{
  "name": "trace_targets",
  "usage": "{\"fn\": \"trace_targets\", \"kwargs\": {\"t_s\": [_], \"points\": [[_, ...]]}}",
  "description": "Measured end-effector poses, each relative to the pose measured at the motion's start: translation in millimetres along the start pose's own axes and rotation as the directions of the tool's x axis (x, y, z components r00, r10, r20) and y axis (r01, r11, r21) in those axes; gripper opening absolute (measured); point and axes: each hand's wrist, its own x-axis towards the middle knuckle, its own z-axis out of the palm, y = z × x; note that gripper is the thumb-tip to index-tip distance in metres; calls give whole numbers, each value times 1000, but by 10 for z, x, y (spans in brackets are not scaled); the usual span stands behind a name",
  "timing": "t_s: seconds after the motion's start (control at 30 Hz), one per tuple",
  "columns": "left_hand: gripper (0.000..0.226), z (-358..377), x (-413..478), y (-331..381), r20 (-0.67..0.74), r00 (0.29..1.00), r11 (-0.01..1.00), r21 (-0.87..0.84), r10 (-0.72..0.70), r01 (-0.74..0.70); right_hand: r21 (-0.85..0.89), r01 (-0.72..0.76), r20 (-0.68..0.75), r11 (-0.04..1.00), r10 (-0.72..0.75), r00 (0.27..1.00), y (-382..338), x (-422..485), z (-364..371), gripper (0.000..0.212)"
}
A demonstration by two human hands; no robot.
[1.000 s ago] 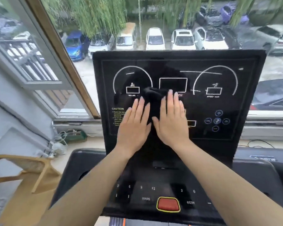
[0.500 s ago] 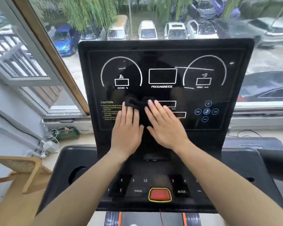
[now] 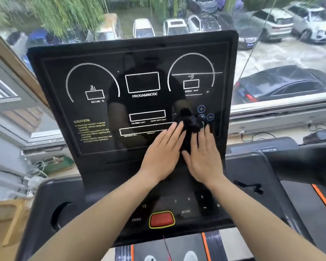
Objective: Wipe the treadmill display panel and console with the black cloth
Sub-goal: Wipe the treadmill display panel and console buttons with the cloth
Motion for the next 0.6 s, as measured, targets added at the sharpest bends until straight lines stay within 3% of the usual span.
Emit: {"fn": "trace_targets", "kwargs": {"t_s": [0.27, 0.4, 0.5, 0.6], "points": [[60, 75, -1279, -899, 133, 968, 976, -1, -214, 216, 89, 361, 10, 928, -364, 931, -1471, 60, 41, 65], [45, 91, -1599, -1003, 38, 964, 965, -2, -263, 263, 17, 516, 0, 856, -516, 856, -1570, -88, 154, 61], [32, 62, -1509, -932, -83, 938, 940, -73, -337, 332, -15, 524, -125, 851, -522, 844, -1342, -121, 177, 48], [21, 61, -1214, -749, -129, 939, 936, -198, -318, 290, -48, 433, -281, 900, -428, 859, -897, -163, 168, 35]]}}
